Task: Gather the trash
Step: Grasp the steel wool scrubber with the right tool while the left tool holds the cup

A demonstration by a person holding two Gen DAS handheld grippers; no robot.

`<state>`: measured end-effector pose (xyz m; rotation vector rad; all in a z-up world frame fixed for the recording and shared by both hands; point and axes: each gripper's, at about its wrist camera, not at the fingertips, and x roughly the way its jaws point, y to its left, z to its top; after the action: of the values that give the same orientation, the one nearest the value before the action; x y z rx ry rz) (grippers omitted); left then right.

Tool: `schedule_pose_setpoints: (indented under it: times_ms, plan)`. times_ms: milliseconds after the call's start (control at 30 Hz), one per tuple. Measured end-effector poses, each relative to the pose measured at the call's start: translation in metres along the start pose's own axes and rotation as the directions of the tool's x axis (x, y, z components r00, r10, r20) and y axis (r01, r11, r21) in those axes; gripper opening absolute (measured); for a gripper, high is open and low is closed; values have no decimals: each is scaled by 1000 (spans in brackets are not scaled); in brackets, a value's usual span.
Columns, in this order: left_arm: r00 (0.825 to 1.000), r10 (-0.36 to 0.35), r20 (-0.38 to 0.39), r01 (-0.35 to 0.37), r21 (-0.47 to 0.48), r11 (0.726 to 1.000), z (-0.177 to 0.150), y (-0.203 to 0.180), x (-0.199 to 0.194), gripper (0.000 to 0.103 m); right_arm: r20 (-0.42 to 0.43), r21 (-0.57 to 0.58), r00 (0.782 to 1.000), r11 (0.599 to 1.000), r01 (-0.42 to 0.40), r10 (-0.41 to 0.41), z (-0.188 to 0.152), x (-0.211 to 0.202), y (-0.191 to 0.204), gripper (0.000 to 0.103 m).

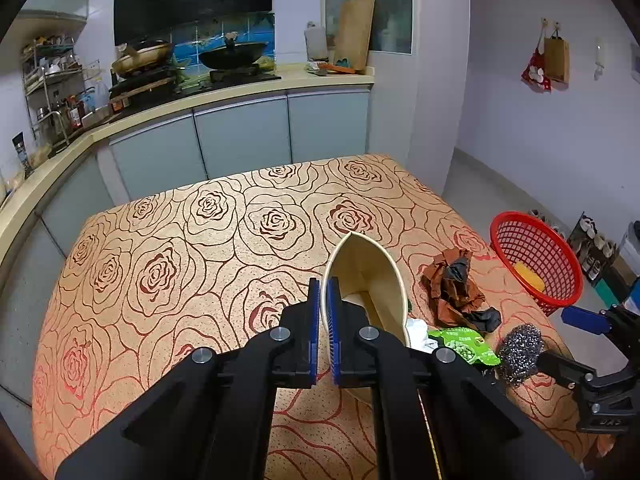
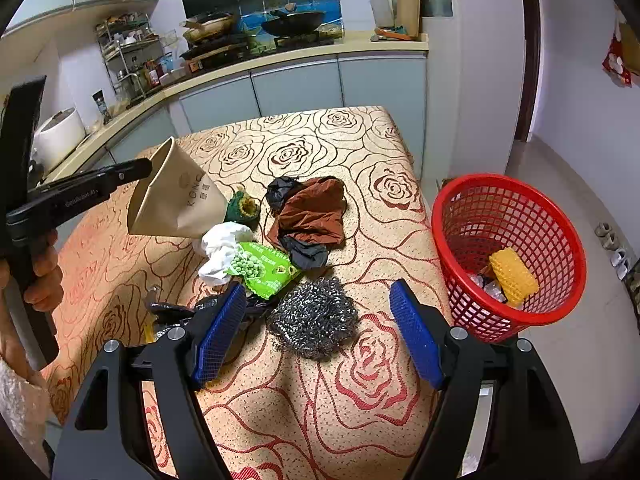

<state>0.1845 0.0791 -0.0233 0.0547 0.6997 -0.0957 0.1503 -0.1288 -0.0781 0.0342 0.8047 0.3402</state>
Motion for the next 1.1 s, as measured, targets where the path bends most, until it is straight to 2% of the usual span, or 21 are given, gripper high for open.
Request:
schedule_pose_setpoints:
  times_ms: [233,533,633,867,1100]
  plan:
    - [1000,5,15,-5,11,1000,1,-3,-7,3,-21,-23,1000,1000,3,-3,-3,7,2,72]
    - [996,24,88,-23,-7,1000,12,2,-37,3,-53,-34,999,999,4,-6,-7,20,1,56]
    - [993,36,113,-34,-21,999,16,5,-48,3,-71,-37,997,999,-7,4,-9,26,1,47]
    - [985,85,151,-80,-37,996,20,11,-64,3,-62,-48,998,999,-5,2,-9,26,2,38]
    - [982,108,157,-101,-49,994,18,12,-69,3,-45,-30,999,1000,0,-1,-7,16,-1,33]
